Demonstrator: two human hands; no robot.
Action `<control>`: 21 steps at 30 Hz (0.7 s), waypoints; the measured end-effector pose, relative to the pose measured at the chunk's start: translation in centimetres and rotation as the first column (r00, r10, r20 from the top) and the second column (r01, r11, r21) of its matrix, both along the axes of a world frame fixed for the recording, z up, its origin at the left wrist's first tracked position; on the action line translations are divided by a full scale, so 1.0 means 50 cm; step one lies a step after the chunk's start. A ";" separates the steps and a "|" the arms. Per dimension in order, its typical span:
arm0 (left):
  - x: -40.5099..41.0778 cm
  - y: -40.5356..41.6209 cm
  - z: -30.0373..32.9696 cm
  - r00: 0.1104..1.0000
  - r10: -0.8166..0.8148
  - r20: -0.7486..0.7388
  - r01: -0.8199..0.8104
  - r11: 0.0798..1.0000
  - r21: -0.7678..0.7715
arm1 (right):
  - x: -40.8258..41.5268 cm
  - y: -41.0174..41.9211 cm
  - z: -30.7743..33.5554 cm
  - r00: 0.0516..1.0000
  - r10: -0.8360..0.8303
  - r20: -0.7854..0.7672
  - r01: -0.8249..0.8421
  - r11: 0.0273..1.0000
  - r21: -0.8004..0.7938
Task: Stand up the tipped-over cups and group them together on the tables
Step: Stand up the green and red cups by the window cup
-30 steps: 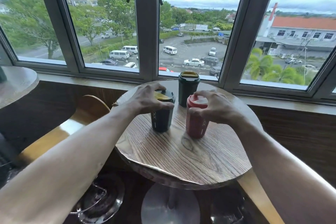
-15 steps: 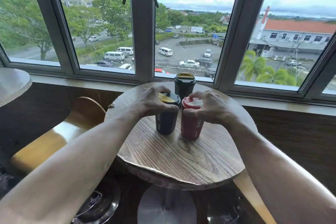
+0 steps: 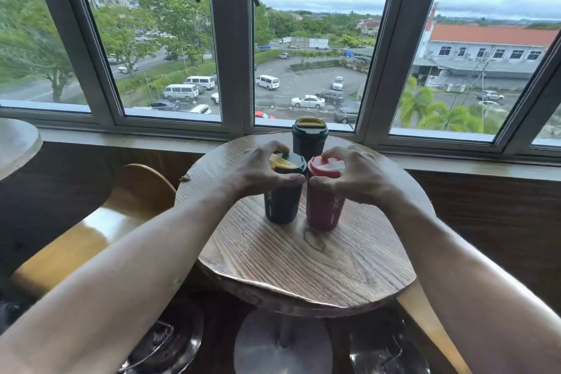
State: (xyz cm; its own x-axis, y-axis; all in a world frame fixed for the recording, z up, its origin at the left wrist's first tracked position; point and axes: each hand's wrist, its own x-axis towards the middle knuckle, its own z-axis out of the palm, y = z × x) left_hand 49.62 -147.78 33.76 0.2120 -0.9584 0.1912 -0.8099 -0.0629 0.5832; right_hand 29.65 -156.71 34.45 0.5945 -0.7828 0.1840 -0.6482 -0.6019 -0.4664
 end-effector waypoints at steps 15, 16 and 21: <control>0.013 0.009 0.019 0.996 -0.063 0.056 0.067 0.996 -0.061 | 0.033 -0.042 0.049 1.000 -0.014 0.022 0.014 1.000 0.024; 0.016 0.007 0.024 0.996 -0.064 0.061 0.067 0.996 -0.050 | 0.043 -0.061 0.053 0.999 -0.027 0.019 0.027 0.999 0.018; 0.020 -0.001 0.049 0.989 -0.091 0.115 0.087 0.995 0.044 | 0.111 -0.153 0.062 0.995 -0.052 -0.083 0.050 0.998 -0.025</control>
